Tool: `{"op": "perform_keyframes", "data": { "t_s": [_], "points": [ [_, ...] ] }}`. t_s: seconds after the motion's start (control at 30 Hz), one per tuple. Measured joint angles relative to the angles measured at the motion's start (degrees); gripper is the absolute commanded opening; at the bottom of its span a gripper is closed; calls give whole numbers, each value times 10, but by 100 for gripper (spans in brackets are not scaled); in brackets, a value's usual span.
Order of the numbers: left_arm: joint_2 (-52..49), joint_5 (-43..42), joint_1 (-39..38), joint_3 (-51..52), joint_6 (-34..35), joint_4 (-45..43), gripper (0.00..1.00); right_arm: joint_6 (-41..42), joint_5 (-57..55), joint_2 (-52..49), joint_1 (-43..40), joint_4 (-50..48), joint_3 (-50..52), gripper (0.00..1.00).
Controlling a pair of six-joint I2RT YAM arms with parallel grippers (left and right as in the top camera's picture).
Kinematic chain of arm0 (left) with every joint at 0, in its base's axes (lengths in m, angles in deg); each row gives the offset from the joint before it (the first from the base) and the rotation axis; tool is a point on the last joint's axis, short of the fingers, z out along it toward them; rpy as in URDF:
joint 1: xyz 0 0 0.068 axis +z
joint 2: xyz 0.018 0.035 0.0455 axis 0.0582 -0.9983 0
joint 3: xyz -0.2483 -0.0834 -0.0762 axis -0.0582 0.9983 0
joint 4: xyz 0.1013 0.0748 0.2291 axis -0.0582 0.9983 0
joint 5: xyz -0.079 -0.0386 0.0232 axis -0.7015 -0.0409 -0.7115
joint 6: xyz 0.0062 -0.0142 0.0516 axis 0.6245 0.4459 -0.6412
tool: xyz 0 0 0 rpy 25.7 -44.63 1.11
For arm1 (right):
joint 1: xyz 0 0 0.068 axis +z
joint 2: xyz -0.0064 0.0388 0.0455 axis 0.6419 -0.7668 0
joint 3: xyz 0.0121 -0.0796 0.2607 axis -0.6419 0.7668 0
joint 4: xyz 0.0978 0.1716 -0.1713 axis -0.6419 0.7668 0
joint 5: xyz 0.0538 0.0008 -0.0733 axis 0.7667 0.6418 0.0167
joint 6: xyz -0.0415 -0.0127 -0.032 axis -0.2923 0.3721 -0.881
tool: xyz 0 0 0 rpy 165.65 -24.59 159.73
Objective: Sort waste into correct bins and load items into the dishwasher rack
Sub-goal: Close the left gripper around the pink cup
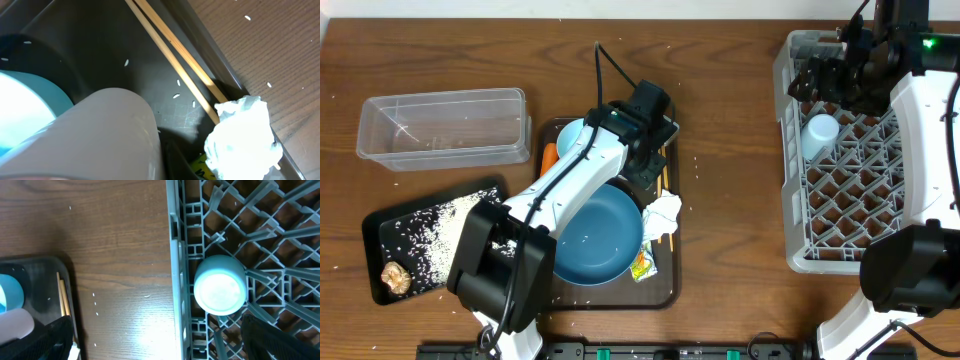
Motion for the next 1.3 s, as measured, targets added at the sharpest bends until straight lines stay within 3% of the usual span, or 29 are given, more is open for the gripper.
{"op": "perform_keyframes", "data": {
  "t_s": [0.13, 0.87, 1.03, 1.17, 1.3],
  "points": [
    [0, -4, 0, 0, 2, 1, 25, 0, 0, 0, 0, 2, 0, 99],
    [0, -16, 0, 12, 2, 0, 26, 0, 0, 0, 0, 3, 0, 99],
    [-3, -16, 0, 24, 2, 0, 24, 0, 0, 0, 0, 3, 0, 99],
    [-6, -14, 0, 24, 5, -7, 13, 0, 0, 0, 0, 3, 0, 99],
    [-7, -9, 0, 24, 2, -9, 12, 0, 0, 0, 0, 3, 0, 99]
  ]
}}
